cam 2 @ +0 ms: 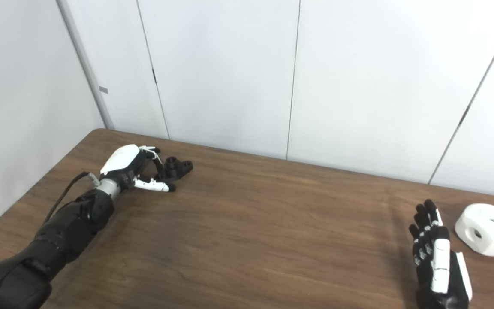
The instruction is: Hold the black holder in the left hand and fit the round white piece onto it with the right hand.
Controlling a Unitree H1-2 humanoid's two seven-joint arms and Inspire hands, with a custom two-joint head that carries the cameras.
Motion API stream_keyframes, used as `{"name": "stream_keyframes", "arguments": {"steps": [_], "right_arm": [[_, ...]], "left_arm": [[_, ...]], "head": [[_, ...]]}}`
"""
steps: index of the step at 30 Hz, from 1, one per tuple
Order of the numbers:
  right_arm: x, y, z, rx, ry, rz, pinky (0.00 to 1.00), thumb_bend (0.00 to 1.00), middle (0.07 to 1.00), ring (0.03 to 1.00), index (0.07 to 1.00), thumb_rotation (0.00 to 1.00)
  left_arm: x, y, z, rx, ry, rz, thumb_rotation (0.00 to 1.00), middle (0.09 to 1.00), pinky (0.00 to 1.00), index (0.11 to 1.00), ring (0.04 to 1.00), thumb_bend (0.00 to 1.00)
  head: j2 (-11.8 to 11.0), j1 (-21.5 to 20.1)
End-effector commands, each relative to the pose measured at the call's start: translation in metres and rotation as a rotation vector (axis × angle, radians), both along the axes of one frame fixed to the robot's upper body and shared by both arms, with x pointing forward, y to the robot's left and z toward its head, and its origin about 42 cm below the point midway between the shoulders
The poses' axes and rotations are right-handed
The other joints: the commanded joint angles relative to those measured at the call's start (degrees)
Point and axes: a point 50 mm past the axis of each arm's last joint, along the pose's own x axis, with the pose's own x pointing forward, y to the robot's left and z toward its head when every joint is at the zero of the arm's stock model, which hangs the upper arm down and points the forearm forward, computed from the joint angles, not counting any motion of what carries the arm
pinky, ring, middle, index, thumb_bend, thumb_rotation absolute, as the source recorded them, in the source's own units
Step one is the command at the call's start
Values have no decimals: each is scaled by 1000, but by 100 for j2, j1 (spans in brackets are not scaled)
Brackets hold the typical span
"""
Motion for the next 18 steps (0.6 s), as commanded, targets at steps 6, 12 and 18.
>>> {"name": "stream_keyframes", "arguments": {"steps": [6,12,18], "right_arm": [[-3,0,-7,12,2,3,1000,360,977,1000,976,1000],[-4,1,-6,6,1,5,1000,365,978,1000,978,1000],[-4,2,-6,-1,-1,6,1000,367,975,1000,971,1000]], "left_arm": [[4,-10,2,18,17,-36,261,877,941,850,934,1000],[4,-9,1,12,9,-36,245,862,938,836,925,1000],[6,-10,1,13,24,-35,261,870,948,840,934,1000]], "head": [[10,10],[12,-3],[12,-1]]}}
